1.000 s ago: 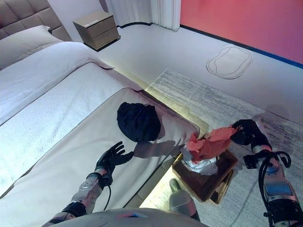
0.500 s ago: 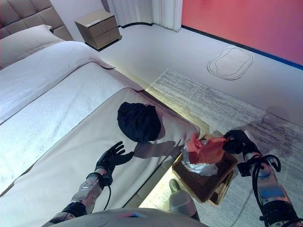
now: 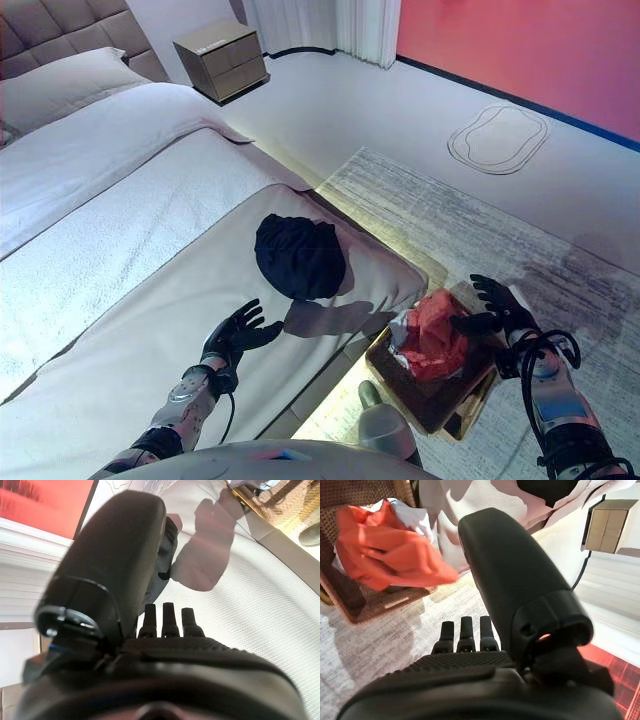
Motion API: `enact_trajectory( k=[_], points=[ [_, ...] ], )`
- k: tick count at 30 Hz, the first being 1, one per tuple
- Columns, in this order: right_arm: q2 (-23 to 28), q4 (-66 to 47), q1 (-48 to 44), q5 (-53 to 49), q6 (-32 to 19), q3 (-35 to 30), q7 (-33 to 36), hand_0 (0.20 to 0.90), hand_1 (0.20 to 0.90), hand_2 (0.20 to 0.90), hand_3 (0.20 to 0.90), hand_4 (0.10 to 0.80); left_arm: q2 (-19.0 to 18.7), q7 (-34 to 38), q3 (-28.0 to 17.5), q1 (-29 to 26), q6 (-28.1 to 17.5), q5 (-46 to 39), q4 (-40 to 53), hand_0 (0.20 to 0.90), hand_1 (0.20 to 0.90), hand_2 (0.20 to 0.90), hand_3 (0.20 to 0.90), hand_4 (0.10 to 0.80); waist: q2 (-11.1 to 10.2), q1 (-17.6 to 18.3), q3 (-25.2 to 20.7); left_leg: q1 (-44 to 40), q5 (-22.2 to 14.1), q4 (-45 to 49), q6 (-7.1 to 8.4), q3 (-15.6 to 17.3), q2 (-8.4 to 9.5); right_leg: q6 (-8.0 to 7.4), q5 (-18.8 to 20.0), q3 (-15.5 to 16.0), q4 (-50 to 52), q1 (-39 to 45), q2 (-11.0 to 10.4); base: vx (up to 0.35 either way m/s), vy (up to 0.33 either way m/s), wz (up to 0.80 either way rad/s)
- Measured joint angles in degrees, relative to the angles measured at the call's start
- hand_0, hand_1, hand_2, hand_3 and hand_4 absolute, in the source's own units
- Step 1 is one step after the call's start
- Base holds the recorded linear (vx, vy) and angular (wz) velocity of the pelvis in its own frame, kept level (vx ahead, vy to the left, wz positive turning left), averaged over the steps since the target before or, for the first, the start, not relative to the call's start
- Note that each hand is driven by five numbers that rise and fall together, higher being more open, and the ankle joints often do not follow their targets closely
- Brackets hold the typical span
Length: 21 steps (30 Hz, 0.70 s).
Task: Pick up the clothes from the bed and place them into the basket
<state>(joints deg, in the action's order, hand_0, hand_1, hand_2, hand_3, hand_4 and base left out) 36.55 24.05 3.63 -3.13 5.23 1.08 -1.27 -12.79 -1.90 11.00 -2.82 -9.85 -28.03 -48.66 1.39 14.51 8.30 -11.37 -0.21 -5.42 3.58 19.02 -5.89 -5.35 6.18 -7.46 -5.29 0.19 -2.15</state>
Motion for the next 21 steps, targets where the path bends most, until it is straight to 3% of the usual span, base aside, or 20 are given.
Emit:
enact_trajectory(
  k=[21],
  points=[
    [0.32, -6.92, -3.33, 6.67, -0.41, 0.07, 4.99, 0.900, 0.900, 0.900, 0.900, 0.800, 0.29, 0.14, -0.03, 0.53, -0.05, 0.00, 0.01, 0.900, 0.900, 0.900, 0.900, 0.800, 0.07, -1.52, -0.05, 0.09, 0.32, 0.00, -0.08, -0.92, -0.01, 0.26, 0.18, 0.63, 0.01, 0.40, -0.12, 0.001, 0.002, 0.01]
  ],
)
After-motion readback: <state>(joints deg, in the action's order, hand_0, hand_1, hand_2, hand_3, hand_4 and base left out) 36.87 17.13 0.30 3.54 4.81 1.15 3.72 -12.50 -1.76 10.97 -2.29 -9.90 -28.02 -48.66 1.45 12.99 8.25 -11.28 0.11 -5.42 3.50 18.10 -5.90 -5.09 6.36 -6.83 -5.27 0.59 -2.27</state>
